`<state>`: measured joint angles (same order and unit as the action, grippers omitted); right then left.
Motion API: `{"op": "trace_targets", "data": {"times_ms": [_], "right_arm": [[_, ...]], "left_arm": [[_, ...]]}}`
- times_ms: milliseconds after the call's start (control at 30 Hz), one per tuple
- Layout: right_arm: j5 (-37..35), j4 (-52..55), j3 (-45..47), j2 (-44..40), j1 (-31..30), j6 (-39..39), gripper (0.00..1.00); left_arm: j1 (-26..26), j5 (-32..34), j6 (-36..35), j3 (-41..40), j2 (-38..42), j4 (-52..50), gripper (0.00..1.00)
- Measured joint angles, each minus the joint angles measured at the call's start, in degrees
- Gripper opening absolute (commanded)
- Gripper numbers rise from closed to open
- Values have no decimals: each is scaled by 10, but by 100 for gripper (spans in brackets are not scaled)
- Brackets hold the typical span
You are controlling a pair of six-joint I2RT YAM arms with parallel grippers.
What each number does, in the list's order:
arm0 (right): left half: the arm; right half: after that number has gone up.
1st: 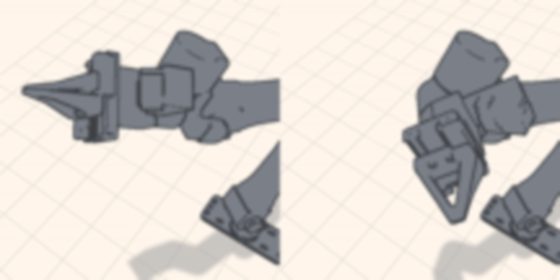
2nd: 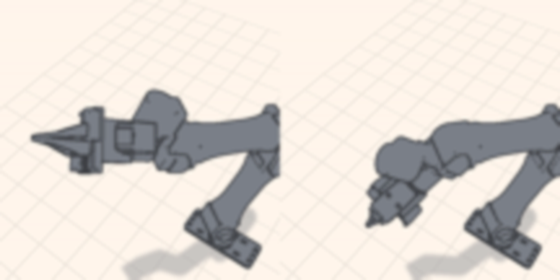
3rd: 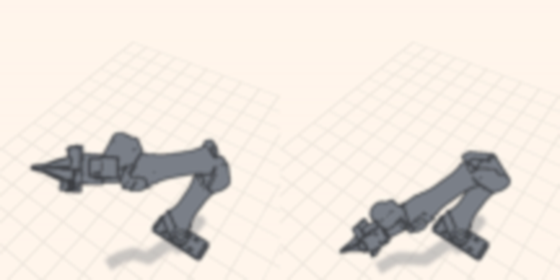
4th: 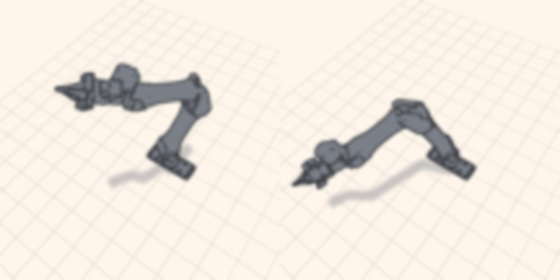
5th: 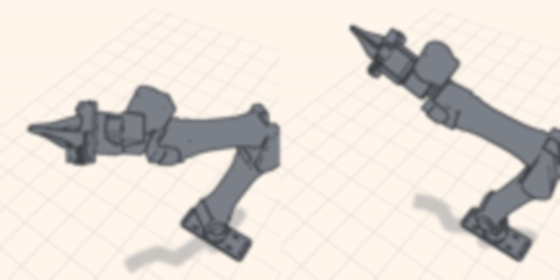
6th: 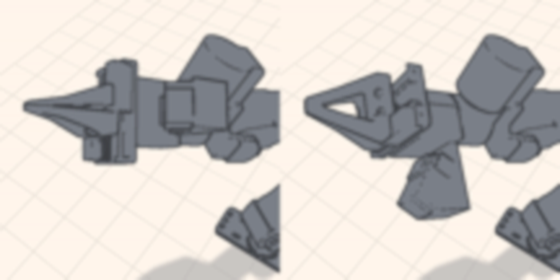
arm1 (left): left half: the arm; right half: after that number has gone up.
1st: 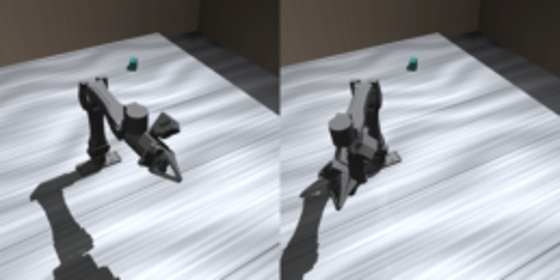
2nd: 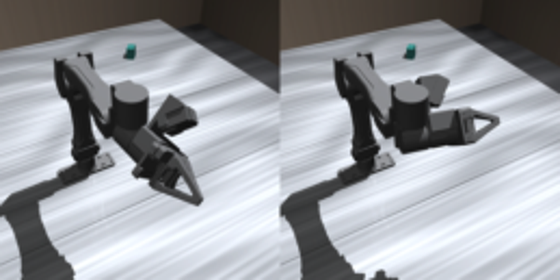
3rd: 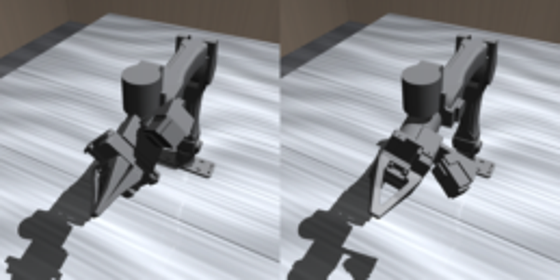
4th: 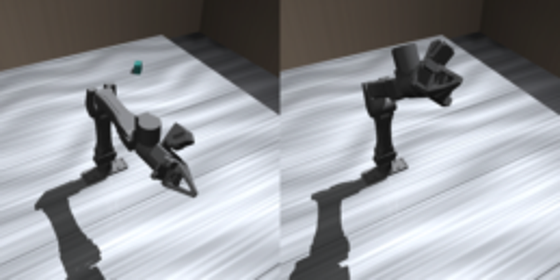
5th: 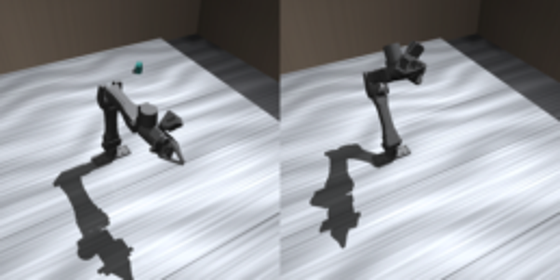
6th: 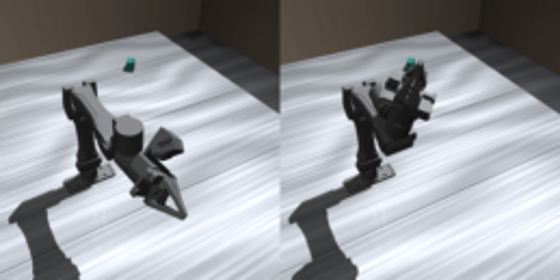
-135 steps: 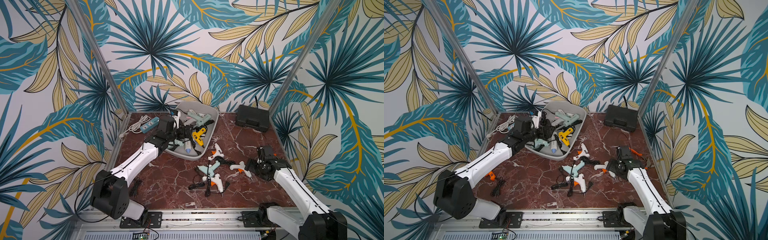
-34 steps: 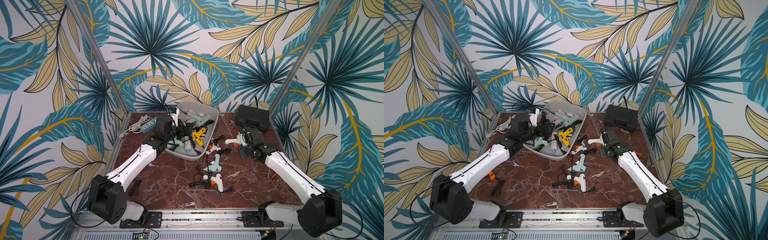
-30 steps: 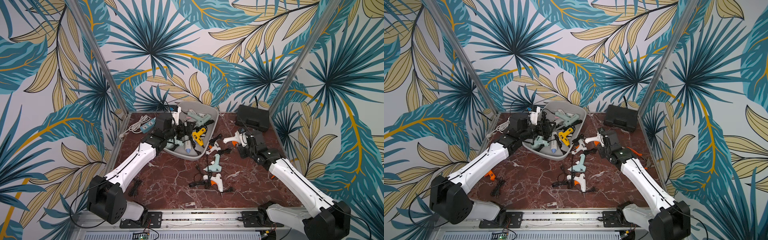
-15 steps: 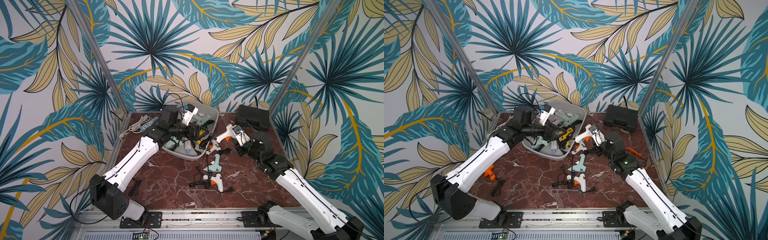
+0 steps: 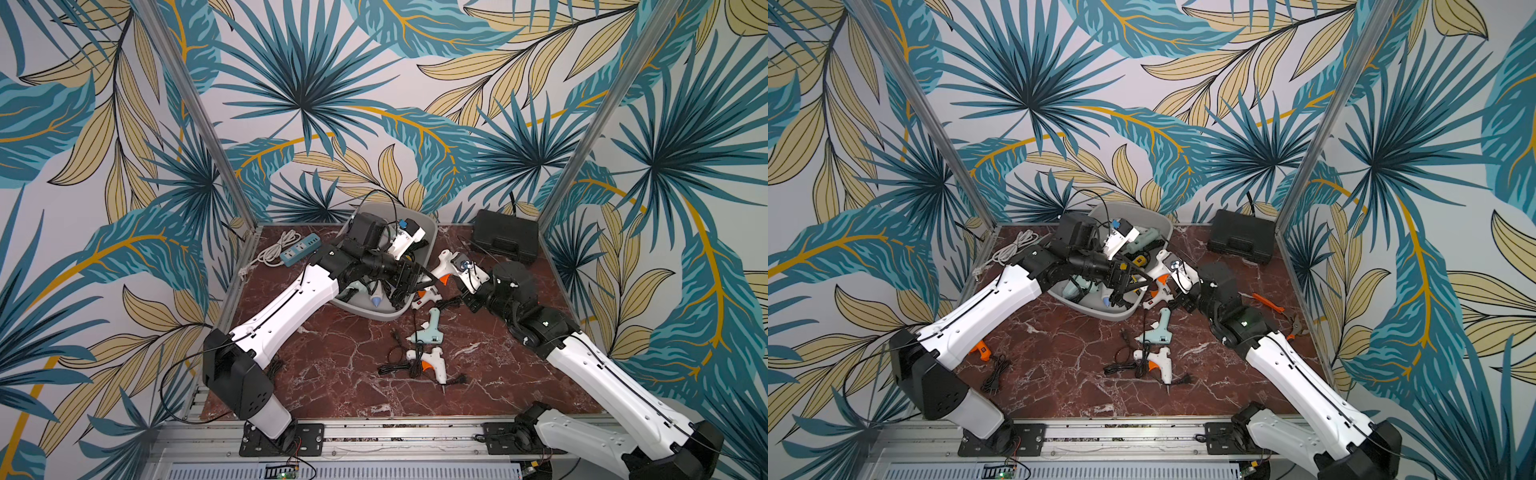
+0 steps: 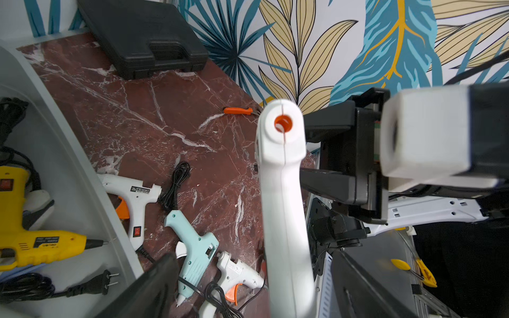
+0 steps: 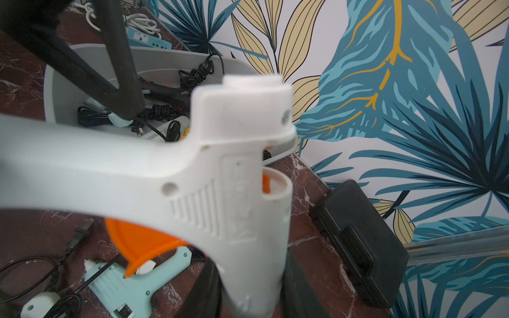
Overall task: Put the hot melt glue gun into the storage box
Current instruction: Pick up the hot melt adhesive gun from the center of the board.
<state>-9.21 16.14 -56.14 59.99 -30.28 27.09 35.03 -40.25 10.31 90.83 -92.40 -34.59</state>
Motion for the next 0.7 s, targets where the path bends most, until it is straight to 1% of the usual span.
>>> {"op": "trace_targets", "data": {"times_ms": [67, 200, 367, 467, 500, 533, 567, 600, 667, 700], "right_arm": [[-5, 0, -2, 5, -4, 2, 0], [-14, 0, -4, 12, -8, 4, 0], [-23, 0, -5, 17, -9, 6, 0], [-30, 0, -5, 21, -10, 6, 0], [-31, 0, -5, 22, -10, 6, 6], [-32, 0, -5, 22, -10, 4, 23], [-32, 0, -6, 22, -10, 3, 39], [-32, 0, -7, 22, -10, -1, 48], [-31, 2, -14, 22, -11, -12, 68], [-31, 2, -18, 22, -11, -19, 75]], "left_arm": [[2, -3, -1, 7, -14, -4, 78], [6, -11, -5, 12, -27, -10, 63], [9, -16, -7, 13, -28, -11, 27], [11, -5, 3, 13, -28, -12, 10], [12, -2, 5, 13, -28, -12, 5], [12, 2, 5, 13, -27, -11, 1], [14, 7, 4, 13, -25, -9, 0], [15, 13, 3, 11, -23, -7, 0], [17, 46, -3, 0, -12, 6, 0], [16, 64, -8, -7, -7, 11, 0]]}}
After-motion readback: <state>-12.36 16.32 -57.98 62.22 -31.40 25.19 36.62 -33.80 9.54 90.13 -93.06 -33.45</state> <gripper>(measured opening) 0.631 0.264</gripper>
